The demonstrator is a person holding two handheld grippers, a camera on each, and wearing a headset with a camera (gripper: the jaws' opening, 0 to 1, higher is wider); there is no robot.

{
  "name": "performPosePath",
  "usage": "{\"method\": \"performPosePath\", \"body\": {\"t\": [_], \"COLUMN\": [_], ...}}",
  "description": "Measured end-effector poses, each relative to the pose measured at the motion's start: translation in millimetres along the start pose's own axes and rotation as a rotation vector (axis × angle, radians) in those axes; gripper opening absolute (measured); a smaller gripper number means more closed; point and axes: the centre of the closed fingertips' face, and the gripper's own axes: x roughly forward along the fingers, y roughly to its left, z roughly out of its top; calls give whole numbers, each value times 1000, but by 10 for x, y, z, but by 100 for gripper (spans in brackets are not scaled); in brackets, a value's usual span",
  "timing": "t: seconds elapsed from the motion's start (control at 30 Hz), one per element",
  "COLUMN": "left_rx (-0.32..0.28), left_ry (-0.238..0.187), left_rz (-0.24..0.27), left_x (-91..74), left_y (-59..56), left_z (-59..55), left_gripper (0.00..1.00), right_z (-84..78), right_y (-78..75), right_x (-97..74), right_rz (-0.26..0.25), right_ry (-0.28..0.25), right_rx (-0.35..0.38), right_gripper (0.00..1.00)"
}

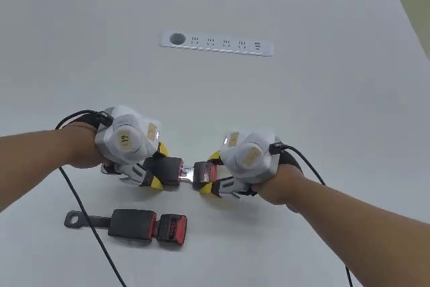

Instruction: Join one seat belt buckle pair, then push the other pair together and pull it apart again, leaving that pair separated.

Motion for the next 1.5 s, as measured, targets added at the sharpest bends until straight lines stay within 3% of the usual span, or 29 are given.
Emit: {"method": "performPosePath", "body": {"t": [0.37, 0.67, 1.03, 1.5], "left_rx": [-3, -6, 6, -3], "left_ry": [0, -5, -2, -3], "left_rz": [3, 5, -1, 3], "left_x": [-13, -33, -13, 5], "left_y": [-24, -45, -23, -6], "left_z": [41, 72, 33, 7], "left_gripper": [36, 36, 36, 36], "right_z": [-93, -288, -547, -818], "right_y": [3, -21, -91, -129], "right_x": [-74, -273, -485, -708], "right_rz": [-12, -24, -59, -59], "right_ry": [-7, -27, -31, -6], "right_rx": [-5, 20, 50, 59], "right_gripper": [36, 36, 36, 36]}}
